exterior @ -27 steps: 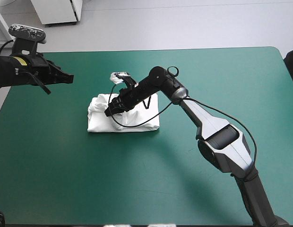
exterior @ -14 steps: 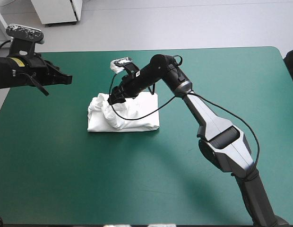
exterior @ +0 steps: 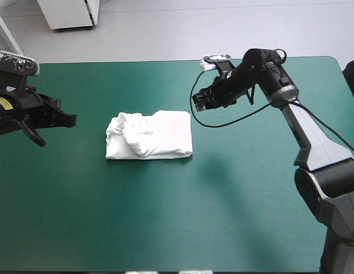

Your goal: Fold the cloth

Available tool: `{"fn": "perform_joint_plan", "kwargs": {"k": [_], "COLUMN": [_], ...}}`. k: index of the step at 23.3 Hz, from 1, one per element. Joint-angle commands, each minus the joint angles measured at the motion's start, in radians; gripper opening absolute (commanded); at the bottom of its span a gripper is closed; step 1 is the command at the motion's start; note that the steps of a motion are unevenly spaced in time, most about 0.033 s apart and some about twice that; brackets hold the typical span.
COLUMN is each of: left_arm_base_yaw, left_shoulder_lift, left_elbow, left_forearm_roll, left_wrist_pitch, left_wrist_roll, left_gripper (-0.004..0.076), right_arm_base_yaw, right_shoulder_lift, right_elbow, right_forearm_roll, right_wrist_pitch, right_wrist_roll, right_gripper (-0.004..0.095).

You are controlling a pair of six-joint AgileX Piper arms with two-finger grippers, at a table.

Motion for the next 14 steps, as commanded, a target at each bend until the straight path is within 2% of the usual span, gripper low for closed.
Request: {"fn": "perform_joint_plan", "kwargs": {"k": [1, 5, 8, 9, 14], "left_arm_base_yaw": [0.003, 0.003, 0.003, 0.003, 0.003], "left_shoulder_lift": [-0.020, -0.020, -0.020, -0.020, -0.020], "left_elbow": [-0.017, -0.017, -0.017, -0.017, -0.017], "left_forearm_roll": [-0.020, -0.039, -0.047, -0.047, -0.047], "left_wrist_pitch": [-0.064, -0.071, -0.075, -0.075, -0.073], "left_wrist_roll": [-0.002, 0.010, 0.010, 0.010, 0.010], "left_gripper": [0.0078, 0.0229, 0.0380, 0.0404, 0.0405], "right_arm_base_yaw": [-0.028, -0.031, -0.031, -0.031, -0.031], "right_shoulder_lift": [-0.153, -0.153, -0.073, -0.042, 0.087], "right_elbow": [0.130, 0.195, 0.195, 0.195, 0.193], "right_forearm_roll": [0.046, 0.112, 0.224, 0.260, 0.382], "right_wrist_pitch": [0.004, 0.002, -0.030, -0.044, -0.066], "right_wrist_roll": [-0.023, -0.083, -0.141, -0.156, -0.206], "right_gripper": [0.0544, 0.0544, 0.0545, 0.0544, 0.0544]}}
